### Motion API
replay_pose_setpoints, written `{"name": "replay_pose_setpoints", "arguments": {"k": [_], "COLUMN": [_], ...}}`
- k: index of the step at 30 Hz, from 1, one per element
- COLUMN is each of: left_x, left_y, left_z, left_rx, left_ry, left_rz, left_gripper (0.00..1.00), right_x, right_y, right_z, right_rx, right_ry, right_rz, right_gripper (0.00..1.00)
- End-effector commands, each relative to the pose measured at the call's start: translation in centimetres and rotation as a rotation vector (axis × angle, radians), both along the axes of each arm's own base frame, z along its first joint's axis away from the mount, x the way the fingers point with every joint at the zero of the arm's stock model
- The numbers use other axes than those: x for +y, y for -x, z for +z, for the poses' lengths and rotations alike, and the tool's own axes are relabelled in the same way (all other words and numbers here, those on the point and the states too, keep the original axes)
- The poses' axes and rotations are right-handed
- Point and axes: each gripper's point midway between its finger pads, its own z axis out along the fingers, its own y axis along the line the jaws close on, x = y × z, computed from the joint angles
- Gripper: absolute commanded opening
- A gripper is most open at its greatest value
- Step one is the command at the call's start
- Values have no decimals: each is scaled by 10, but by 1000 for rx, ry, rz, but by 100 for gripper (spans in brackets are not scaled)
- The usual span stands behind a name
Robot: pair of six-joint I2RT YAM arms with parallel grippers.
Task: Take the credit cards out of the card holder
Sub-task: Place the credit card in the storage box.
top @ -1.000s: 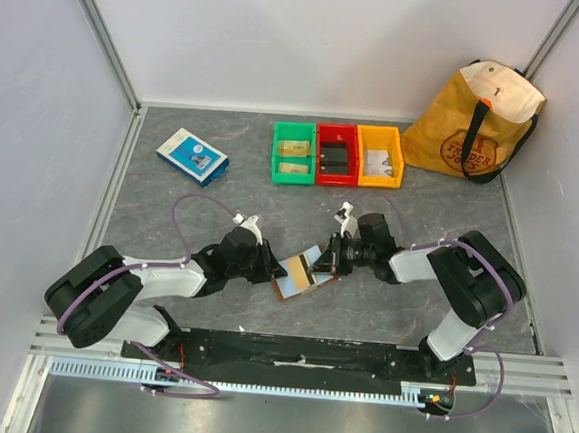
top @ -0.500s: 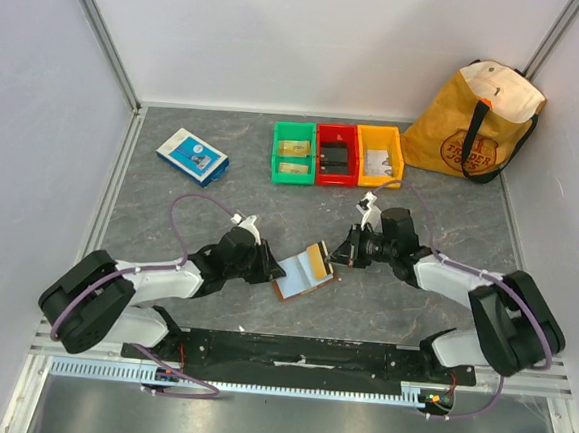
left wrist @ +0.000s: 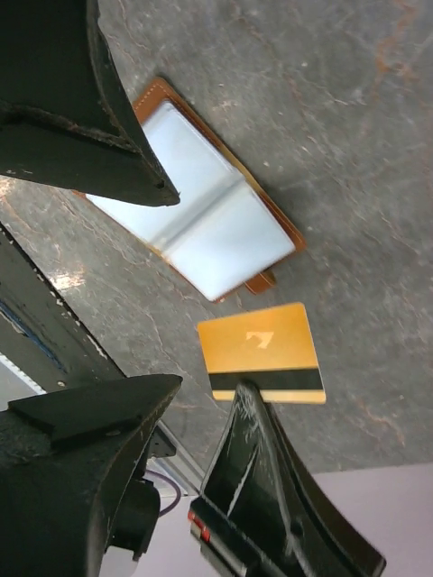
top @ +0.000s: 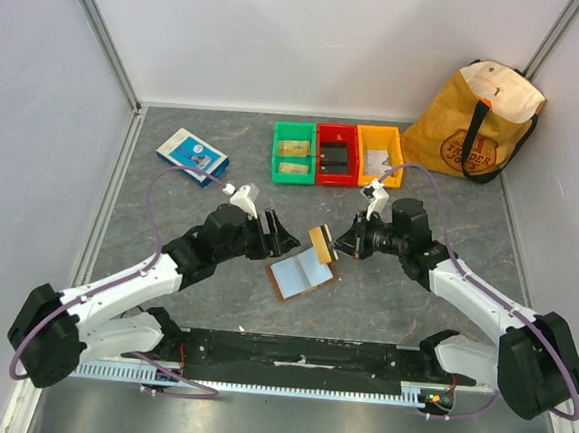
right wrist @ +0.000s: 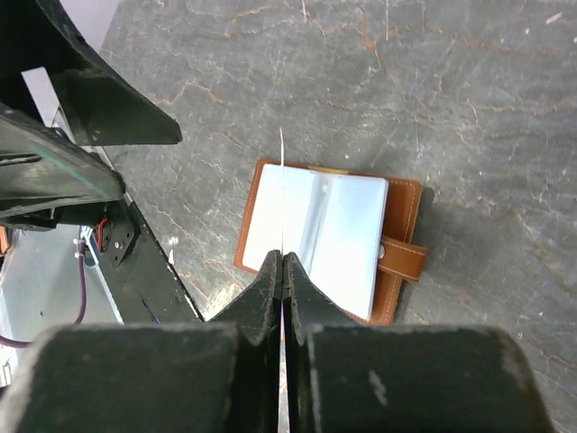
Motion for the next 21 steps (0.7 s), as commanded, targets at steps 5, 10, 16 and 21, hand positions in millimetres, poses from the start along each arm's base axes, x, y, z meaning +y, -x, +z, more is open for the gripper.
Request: {"name": "replay_pose_setpoints", "arguments": {"k": [5, 10, 16, 21], "left_x": [6, -7, -22, -40], "left_y": [-5, 10, 17, 23], "left_z": [48, 65, 75, 93], "left_rx": [-335, -597, -894, -1127], "left_ry": [-155, -337, -607, -778], "left_rz": [-160, -318, -408, -374], "left_gripper": [81, 81, 81, 81], "right_x": [7, 9, 15, 19], "right_y": [-17, -22, -21, -17], "right_z": [34, 44, 53, 63], "right_rx": [18, 118, 216, 241], "right_ry": [-52, -123, -200, -258], "right_rz": [-74, -178, -221, -209], "right_gripper": [0, 0, 0, 0]}}
